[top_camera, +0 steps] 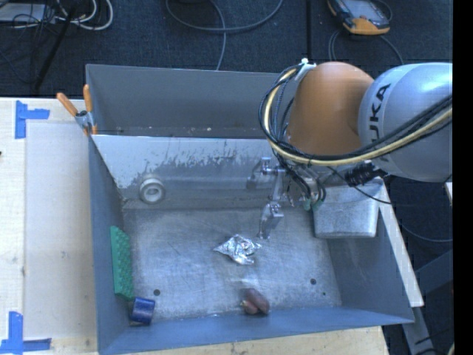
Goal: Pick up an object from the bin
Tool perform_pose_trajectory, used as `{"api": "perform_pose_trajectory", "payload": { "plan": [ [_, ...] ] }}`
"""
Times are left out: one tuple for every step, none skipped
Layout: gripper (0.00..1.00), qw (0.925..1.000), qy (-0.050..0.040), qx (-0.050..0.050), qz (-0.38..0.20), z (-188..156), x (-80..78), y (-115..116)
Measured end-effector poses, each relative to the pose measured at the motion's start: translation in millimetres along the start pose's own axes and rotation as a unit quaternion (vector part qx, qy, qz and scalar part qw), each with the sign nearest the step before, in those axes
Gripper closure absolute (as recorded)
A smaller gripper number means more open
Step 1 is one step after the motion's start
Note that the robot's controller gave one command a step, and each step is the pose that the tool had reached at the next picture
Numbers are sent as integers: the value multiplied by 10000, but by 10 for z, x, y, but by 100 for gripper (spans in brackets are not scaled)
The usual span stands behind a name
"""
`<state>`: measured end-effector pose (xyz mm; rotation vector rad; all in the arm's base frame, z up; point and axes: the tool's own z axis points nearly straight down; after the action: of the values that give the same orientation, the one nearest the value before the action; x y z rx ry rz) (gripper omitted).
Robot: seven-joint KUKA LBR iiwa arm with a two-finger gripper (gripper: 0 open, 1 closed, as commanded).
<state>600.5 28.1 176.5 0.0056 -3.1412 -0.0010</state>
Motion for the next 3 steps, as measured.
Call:
{"api": "perform_pose_trajectory", "payload": {
  "plan": [
    [0, 10000, -24, -9, 74, 1070, 212, 17],
    [0, 9957, -30, 1, -922, 1046, 592, 574],
    [100, 9958, -42, -5, -910, 1031, 586, 574]
  ]
}}
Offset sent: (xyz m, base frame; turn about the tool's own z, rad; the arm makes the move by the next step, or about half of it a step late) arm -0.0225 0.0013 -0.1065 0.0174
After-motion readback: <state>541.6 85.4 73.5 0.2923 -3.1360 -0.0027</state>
